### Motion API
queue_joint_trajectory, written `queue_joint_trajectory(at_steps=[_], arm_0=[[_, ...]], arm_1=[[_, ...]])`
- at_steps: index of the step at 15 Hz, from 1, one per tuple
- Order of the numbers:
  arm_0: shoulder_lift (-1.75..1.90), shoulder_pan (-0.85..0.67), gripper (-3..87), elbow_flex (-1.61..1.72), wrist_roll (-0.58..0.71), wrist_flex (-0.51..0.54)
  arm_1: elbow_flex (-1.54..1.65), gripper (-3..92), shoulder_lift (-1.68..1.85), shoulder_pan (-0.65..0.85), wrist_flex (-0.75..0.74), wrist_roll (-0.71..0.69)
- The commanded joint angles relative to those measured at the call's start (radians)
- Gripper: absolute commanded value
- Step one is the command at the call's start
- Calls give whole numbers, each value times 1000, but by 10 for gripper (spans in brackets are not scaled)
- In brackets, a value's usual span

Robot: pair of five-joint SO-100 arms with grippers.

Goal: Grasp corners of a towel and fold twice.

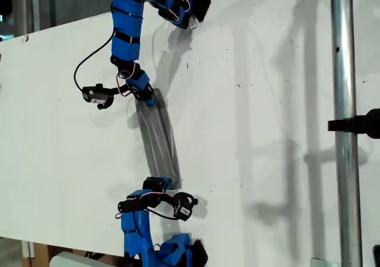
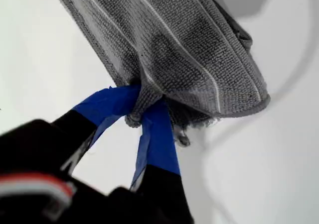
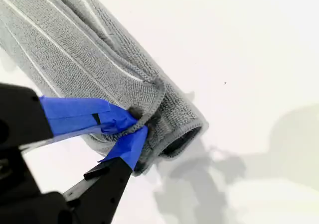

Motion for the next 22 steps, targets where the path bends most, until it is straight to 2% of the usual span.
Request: queue_joint_trajectory(at_steps=[1,5,8,10,12,14,15,16,17,19,20,22], arm_0=[[61,-18,83,-6,-2,34],[218,-48,274,15,-12,150],[413,-89,280,106,-49,202],[568,-86,272,176,-81,213],[770,-48,250,264,-120,202],[1071,25,189,408,-155,144],[1252,71,159,497,-170,110],[1460,103,51,597,-164,87],[1687,140,-26,698,-167,98],[1787,193,-26,790,-219,153],[1787,215,-26,828,-232,143],[1787,225,-26,856,-224,112]], arm_1=[[-31,19,40,-11,43,14],[-160,303,133,14,282,14],[-141,336,216,61,353,17],[-44,328,331,130,408,75],[123,296,488,181,437,183],[316,280,706,161,495,336],[417,272,848,124,526,411],[511,244,1003,29,512,492],[577,224,1124,-34,558,592],[612,209,1198,-163,604,721],[591,253,1135,-155,600,716],[486,343,894,-46,506,575]])
